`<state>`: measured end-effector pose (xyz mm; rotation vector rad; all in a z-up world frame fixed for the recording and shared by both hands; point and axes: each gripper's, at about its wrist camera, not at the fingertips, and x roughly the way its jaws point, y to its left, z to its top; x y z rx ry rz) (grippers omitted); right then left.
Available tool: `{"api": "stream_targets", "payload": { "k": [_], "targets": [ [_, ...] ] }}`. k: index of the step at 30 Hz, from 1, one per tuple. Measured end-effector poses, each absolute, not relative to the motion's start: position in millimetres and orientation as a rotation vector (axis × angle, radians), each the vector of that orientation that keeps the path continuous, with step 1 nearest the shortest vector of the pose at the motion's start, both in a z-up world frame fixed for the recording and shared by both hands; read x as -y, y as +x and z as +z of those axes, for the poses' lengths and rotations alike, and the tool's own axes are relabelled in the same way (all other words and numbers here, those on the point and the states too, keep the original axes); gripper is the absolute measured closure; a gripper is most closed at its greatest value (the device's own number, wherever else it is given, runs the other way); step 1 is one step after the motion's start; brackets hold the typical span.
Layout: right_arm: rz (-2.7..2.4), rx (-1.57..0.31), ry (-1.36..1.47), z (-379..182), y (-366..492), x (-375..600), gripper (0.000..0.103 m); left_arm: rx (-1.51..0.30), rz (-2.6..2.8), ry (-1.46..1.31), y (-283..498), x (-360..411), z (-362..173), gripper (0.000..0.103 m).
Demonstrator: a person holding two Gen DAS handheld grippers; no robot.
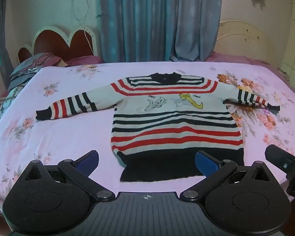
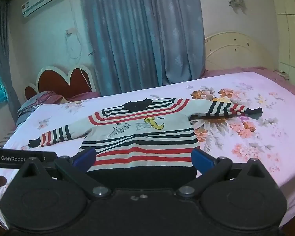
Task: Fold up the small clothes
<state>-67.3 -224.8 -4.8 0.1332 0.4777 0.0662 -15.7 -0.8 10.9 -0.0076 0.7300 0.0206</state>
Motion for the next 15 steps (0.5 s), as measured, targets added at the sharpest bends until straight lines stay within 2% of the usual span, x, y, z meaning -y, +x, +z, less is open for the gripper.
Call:
{"api": "stream_targets", "payload": {
  "k": [6, 8, 15],
  "targets": [
    [0.050, -0.500, 0.151, -3.2, -63.3, 223.3, 0.001, -0.736, 0.025, -0.016, -17.4, -22.2, 17.4, 0.000],
    [0.052, -0.503, 0.153, -3.8, -63.1, 223.4, 0.001, -0.736, 0.034, 0.014, -17.7, 4.6, 6.5, 0.000],
    [0.055, -0.507, 0.153, -5.9, -62.9, 223.5, 0.001, -0.738, 0.034, 0.018, -17.4, 6.3, 3.9, 0.000]
  ]
}}
